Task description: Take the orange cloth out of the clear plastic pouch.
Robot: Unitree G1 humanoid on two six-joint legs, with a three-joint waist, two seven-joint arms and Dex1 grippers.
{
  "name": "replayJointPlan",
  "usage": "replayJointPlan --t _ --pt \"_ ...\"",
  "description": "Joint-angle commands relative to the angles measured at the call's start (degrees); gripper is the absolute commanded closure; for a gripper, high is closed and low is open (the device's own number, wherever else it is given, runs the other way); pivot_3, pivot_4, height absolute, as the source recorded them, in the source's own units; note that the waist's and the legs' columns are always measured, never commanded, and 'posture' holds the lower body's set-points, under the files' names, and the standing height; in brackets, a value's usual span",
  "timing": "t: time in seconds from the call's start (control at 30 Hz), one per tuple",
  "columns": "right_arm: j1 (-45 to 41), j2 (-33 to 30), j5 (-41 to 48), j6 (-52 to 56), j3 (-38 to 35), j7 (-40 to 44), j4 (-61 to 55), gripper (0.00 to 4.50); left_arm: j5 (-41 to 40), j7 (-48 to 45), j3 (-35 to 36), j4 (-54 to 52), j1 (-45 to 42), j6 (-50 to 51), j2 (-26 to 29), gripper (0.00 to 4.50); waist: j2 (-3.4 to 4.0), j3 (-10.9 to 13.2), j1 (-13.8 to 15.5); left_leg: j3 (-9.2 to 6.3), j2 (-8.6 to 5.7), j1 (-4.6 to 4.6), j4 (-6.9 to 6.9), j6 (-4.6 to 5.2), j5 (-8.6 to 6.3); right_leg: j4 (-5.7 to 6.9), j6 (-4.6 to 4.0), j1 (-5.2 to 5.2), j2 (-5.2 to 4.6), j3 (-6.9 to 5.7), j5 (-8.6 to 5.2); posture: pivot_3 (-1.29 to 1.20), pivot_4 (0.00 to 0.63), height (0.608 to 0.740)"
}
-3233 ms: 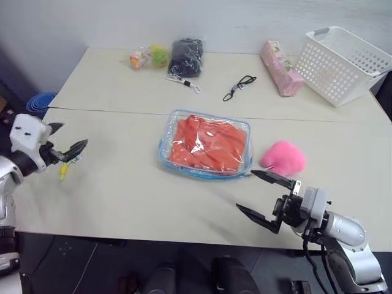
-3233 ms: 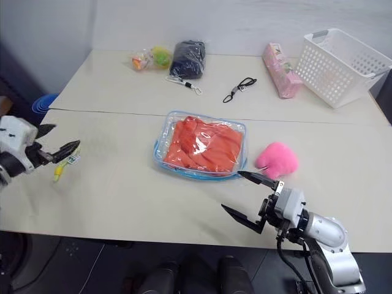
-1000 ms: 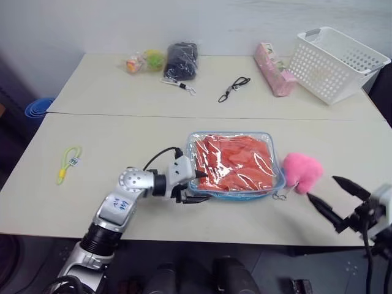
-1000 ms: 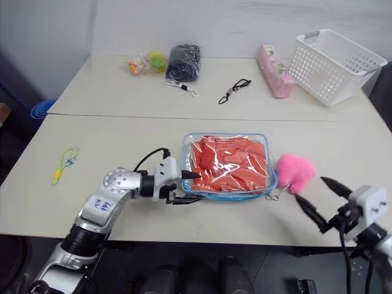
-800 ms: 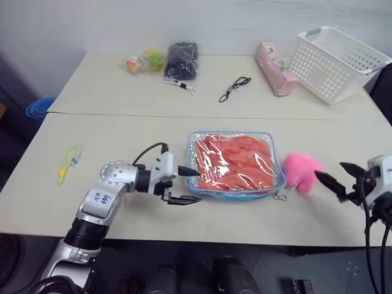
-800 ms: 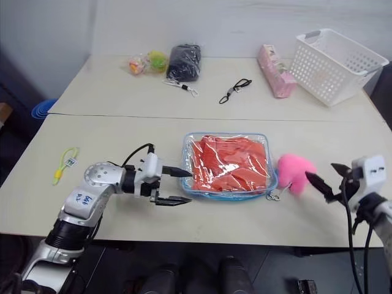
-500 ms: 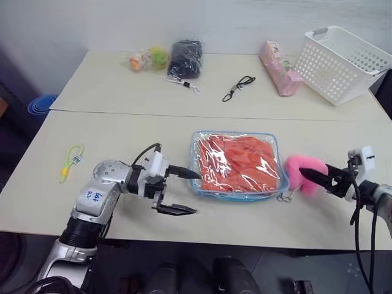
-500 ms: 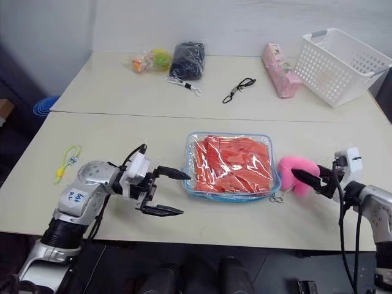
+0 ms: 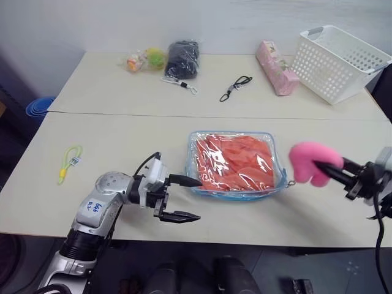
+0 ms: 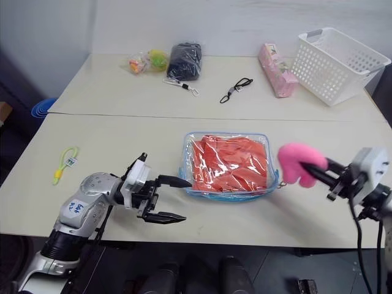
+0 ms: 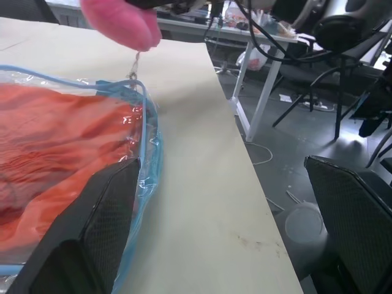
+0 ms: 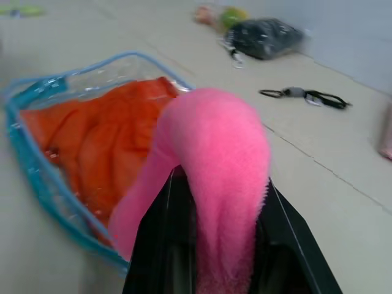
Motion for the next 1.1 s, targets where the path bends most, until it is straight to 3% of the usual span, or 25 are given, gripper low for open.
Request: replayJointPlan --t 0.03,0.17,0.23,0.33,0.43,0.57,0.6,0.77,0.83,0.97,1.1 --pt "2.2 -0.2 -3.0 -6.4 5.5 3.6 -6.8 3.68 0.1 0.0 0.1 0.6 0.3 -0.8 0.2 0.00 -0.01 0.0 0.0 0.01 0.00 -0.01 0.02 0.00 0.00 -0.01 0.00 0.01 -0.01 0.01 0.00 0.00 0.150 0.740" --pt "1.8 2.2 -9.3 -13.8 15.0 4.4 -4.5 3.68 1.4 0.0 -1.0 2.6 0.3 -2.2 -0.6 0.00 -0.04 0.0 0.0 -0.01 -0.01 0.06 0.03 0.00 0.00 -0.07 0.00 0.10 -0.02 -0.01 0.00 0.00 0.150 0.740" --pt "1.8 1.4 -9.3 -11.2 18.8 6.0 -2.7 3.48 1.5 -0.1 -1.4 2.7 0.0 -2.1 -0.8 0.00 -0.04 0.0 0.0 -0.02 -0.01 0.04 0.03 -0.03 0.02 -0.08 -0.01 0.07 -0.03 -0.01 0.00 0.00 0.150 0.740" --pt "-2.5 3.6 -12.5 -15.3 22.5 4.5 2.3 2.69 1.4 -0.3 -1.9 2.8 -0.4 -2.0 -0.9 0.00 -0.07 0.0 0.0 -0.01 -0.02 0.04 0.06 -0.12 0.07 -0.10 -0.01 0.08 -0.06 -0.01 0.00 0.00 0.150 0.740" --pt "-5.3 3.8 -13.1 -18.6 24.6 5.6 4.3 1.58 1.2 -0.9 -2.4 2.8 -0.8 -2.0 -0.8 0.00 -0.07 0.0 0.0 -0.03 -0.02 0.05 0.03 -0.27 0.15 -0.10 -0.03 0.06 -0.05 -0.02 -0.01 0.00 0.150 0.740" --pt "-3.9 -0.1 -7.6 -16.5 22.0 8.9 0.9 0.21 1.5 -1.8 -2.1 3.5 -1.2 -2.9 -0.2 0.00 -0.06 0.0 0.2 -0.05 -0.01 0.01 -0.02 -0.31 0.17 -0.11 -0.03 0.03 -0.05 -0.04 -0.02 0.00 0.150 0.740" --pt "-4.0 -1.0 -5.4 -14.7 20.3 8.5 -0.5 0.04 1.6 -2.0 -2.0 3.6 -1.2 -3.4 0.0 0.00 -0.06 0.0 0.2 -0.05 -0.02 0.00 0.00 -0.30 0.16 -0.12 -0.03 0.03 -0.06 -0.06 -0.02 0.00 0.150 0.740" --pt "-7.1 -6.3 8.8 2.4 12.2 1.9 -6.6 0.04 0.9 -2.3 -0.6 3.5 0.2 -3.9 1.4 0.00 -0.06 0.0 -0.1 -0.08 -0.01 0.00 0.01 -0.28 0.16 -0.17 -0.03 0.07 -0.08 -0.06 -0.02 0.00 0.150 0.740" --pt "-8.4 -9.2 6.5 1.7 10.4 4.5 -2.7 0.04 0.9 -2.5 -0.2 3.5 1.0 -4.5 1.9 0.00 -0.04 0.0 -0.2 -0.06 0.00 0.02 -0.01 -0.29 0.16 -0.15 -0.03 0.05 -0.07 -0.03 -0.02 0.00 0.150 0.740" --pt "-11.3 -12.7 -9.9 -22.0 13.9 12.8 18.1 0.04 0.8 -2.2 -0.5 3.2 1.4 -5.0 1.7 0.00 -0.14 0.1 0.3 -0.10 0.00 0.05 -0.07 0.03 -0.02 -0.26 -0.05 0.14 -0.08 -0.11 -0.02 0.00 0.150 0.740" --pt "-21.7 -11.3 -19.4 -36.4 20.6 13.3 36.7 0.04 0.8 -1.9 -1.5 2.3 0.8 -5.2 0.6 0.00 -0.08 0.1 -0.2 0.07 -0.07 0.01 0.01 0.15 -0.06 -0.34 -0.03 0.12 -0.17 -0.02 -0.02 0.00 0.150 0.740"
